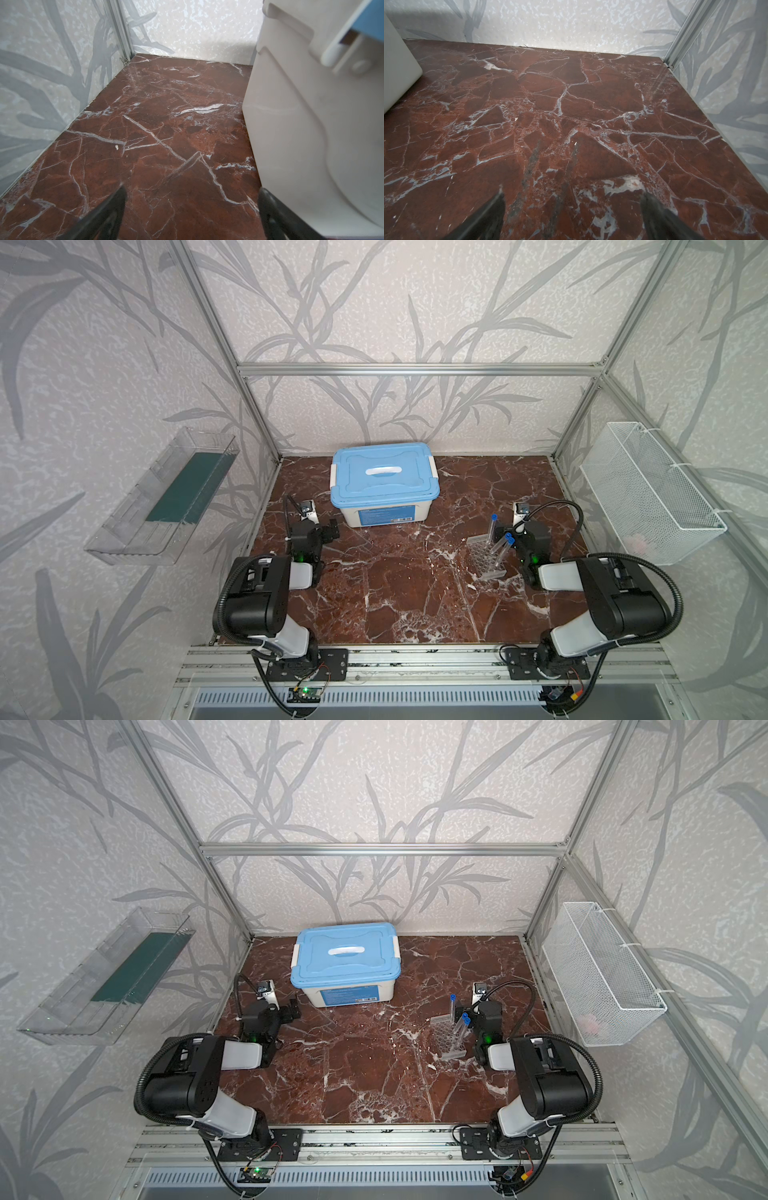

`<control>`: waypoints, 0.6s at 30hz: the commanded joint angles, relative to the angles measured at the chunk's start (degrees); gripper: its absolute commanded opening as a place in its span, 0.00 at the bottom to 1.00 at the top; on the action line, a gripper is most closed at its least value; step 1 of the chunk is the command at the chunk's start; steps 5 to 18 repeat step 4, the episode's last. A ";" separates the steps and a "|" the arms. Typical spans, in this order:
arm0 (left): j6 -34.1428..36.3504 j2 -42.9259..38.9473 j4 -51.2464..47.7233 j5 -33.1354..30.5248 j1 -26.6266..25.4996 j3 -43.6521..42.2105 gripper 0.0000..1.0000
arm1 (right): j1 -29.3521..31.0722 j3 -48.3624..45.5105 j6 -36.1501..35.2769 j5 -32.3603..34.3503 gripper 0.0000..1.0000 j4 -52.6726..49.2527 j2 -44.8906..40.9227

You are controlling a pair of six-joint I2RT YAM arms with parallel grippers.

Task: Organize the chemistry lab equipment

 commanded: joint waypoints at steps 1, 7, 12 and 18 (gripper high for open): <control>1.22 0.13 1.65 0.37 0.23 -0.12 0.99 | 0.30 1.72 -0.63 1.08 0.99 -0.88 -0.78; 1.22 0.13 1.65 0.29 0.28 -0.16 0.99 | 0.35 1.64 -0.72 0.96 0.99 -0.84 -0.86; 1.22 0.13 1.65 0.29 0.28 -0.16 0.99 | 0.35 1.64 -0.72 0.96 0.99 -0.84 -0.86; 1.22 0.13 1.65 0.29 0.28 -0.16 0.99 | 0.35 1.64 -0.72 0.96 0.99 -0.84 -0.86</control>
